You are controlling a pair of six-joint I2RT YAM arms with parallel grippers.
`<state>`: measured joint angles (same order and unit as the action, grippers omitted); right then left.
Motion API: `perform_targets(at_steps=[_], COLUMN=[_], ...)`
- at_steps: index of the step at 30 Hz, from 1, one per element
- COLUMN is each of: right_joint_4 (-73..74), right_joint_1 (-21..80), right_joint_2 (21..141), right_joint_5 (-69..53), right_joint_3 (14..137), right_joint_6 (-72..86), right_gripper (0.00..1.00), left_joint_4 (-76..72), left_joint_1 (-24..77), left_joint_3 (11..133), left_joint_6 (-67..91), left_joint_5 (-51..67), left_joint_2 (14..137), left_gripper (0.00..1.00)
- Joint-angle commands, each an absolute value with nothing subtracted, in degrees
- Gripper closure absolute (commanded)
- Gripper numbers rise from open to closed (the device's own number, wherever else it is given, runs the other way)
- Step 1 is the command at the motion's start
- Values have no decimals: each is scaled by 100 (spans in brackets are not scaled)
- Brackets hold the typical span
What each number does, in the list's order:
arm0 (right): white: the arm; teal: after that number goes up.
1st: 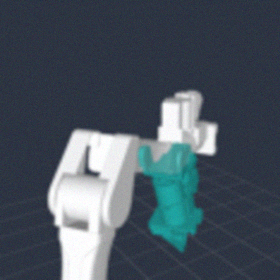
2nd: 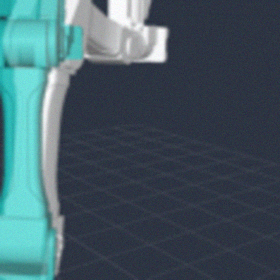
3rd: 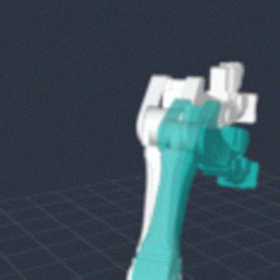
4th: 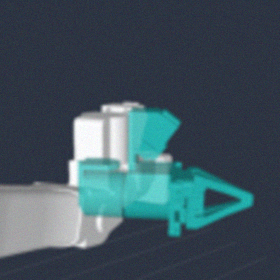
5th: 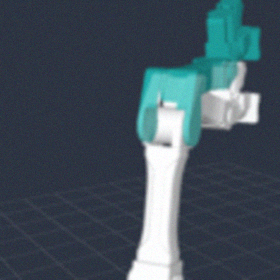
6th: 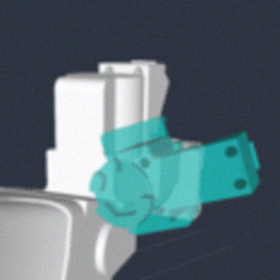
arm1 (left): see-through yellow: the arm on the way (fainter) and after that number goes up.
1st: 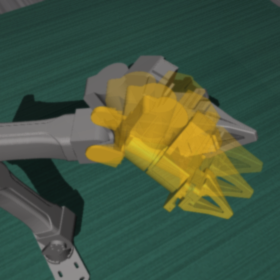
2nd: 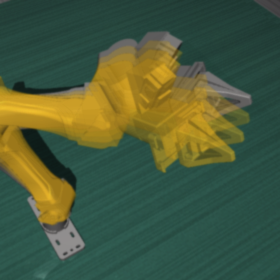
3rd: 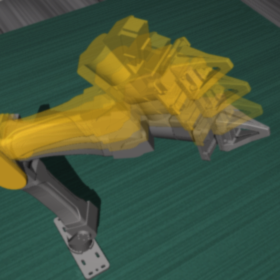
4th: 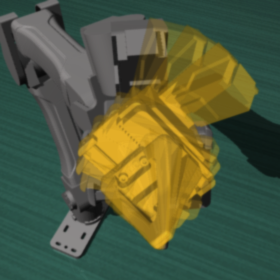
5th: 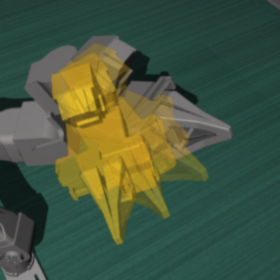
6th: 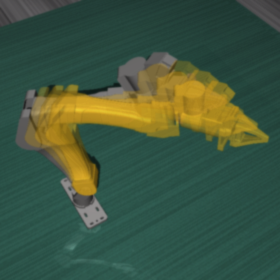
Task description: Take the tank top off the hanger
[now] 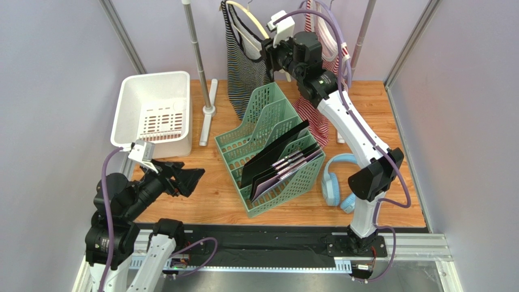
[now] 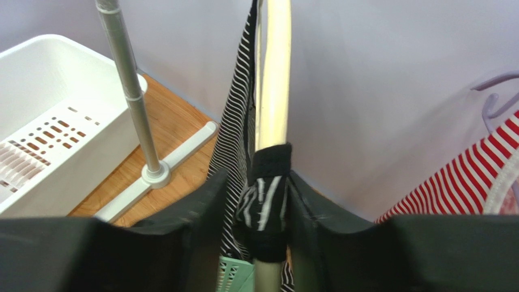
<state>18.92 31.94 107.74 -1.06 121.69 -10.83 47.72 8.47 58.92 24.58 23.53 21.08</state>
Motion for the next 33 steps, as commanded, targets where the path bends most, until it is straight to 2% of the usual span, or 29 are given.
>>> perform_targets(at_steps=[1, 3, 8, 11, 12, 16, 33], right_joint_4=[1521, 1477, 1415, 1319, 1266, 1125, 316], right_joint_1=[3182, 3190, 3190, 3182, 3190, 3182, 3190], right_joint_2=[10802, 10802, 10775, 10723, 10688, 10617, 9958], right_joint_5=[-264, -307, -466, -335, -299, -132, 246], right_joint_3=[12410, 12410, 12428, 12402, 12393, 12357, 11971], right_joint_6=[-1239, -1257, -1353, -1432, -1459, -1520, -1064], right_gripper=[65, 65, 78, 81, 89, 99, 100], left_joint_4=[4641, 4658, 4772, 4842, 4851, 4913, 5019], left_joint_1=[809, 809, 809, 809, 809, 809, 809], left_joint_3=[6047, 6056, 6064, 6082, 6099, 6143, 6126], left_joint_6=[2470, 2487, 2522, 2540, 2540, 2558, 2672], left_joint_5=[2601, 2637, 2654, 2663, 2654, 2672, 2707], left_joint_2=[2188, 2180, 2101, 2057, 2057, 2048, 2030], left_gripper=[8, 9, 10, 10, 11, 11, 12])
